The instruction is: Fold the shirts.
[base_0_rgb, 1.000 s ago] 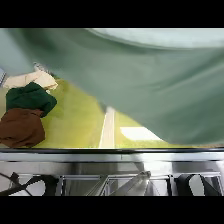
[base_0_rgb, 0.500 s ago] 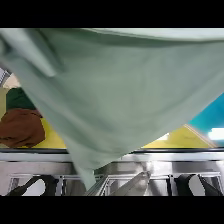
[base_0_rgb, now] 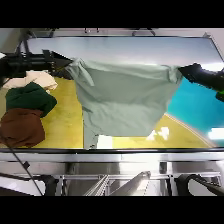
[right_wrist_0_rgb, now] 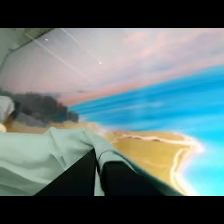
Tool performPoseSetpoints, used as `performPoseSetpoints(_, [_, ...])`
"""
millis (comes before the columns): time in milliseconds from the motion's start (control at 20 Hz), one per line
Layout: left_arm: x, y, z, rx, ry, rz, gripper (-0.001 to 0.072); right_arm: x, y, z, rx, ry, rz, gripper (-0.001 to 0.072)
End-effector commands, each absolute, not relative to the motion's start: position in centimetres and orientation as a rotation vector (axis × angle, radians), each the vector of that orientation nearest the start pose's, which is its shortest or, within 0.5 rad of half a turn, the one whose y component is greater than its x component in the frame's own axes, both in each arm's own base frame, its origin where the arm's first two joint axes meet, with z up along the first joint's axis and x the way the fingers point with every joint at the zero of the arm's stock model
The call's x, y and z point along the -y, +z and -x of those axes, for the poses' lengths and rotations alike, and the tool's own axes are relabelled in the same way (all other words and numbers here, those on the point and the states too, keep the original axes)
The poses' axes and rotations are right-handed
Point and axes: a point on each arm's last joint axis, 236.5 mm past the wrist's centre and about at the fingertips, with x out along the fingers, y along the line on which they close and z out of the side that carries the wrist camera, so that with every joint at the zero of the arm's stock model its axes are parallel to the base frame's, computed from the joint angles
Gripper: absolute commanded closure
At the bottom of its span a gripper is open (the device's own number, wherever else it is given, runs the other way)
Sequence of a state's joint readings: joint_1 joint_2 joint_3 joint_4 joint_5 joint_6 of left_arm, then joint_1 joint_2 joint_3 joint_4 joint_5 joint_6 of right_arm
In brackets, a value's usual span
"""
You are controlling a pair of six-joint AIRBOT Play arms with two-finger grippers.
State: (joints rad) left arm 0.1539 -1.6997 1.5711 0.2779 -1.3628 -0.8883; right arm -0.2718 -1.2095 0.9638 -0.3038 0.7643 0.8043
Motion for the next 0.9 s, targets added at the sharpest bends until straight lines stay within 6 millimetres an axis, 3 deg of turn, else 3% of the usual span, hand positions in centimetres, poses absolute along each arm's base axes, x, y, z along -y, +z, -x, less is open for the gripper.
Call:
performPoseSetpoints(0, [16.6,7.6,-53.0,-0.88,-0.981,0.644,0.0318,-1.8,6.5,-50.3,-0.622,0.314,-0.624,0.0342])
performPoseSetpoints(50, [16.6,7.9,-53.6,-0.887,-0.979,0.659,0.0029,-1.6,7.1,-50.3,-0.625,0.341,-0.616,0.0343])
performPoseSetpoints(100, [16.0,8.2,-53.9,-0.902,-0.974,0.684,-0.0009,-1.1,7.5,-50.0,-0.63,0.353,-0.602,0.0342])
performPoseSetpoints(200, [14.0,7.8,-52.9,-1.005,-0.964,0.676,-0.0008,0.9,6.2,-47.7,-0.723,0.343,-0.588,0.0343])
performPoseSetpoints(300, [11.2,5.0,-49.9,-1.23,-0.884,0.637,-0.0007,2.7,2.5,-43.8,-0.92,0.305,-0.58,0.0342])
performPoseSetpoints(350, [10.1,3.3,-48.2,-1.346,-0.838,0.629,-0.0006,3.1,0.7,-41.8,-1.011,0.293,-0.576,0.0342])
performPoseSetpoints(450, [9.3,0.2,-44.2,-1.566,-0.786,0.649,0.0012,2.0,-2.9,-38.5,-1.13,0.295,-0.619,0.0342])
performPoseSetpoints(650, [13.2,-4.9,-37.1,-1.84,-0.814,0.714,0.0012,-2.8,-8.0,-33.3,-1.291,0.353,-0.679,0.0343])
performPoseSetpoints(750, [15.1,-6.7,-33.7,-1.954,-0.832,0.733,0.0013,-5.1,-8.8,-32.0,-1.335,0.391,-0.692,0.0342])
performPoseSetpoints(850, [15.5,-8.2,-31.4,-2.038,-0.807,0.711,0.0013,-7.3,-9.0,-31.7,-1.35,0.432,-0.68,0.0343])
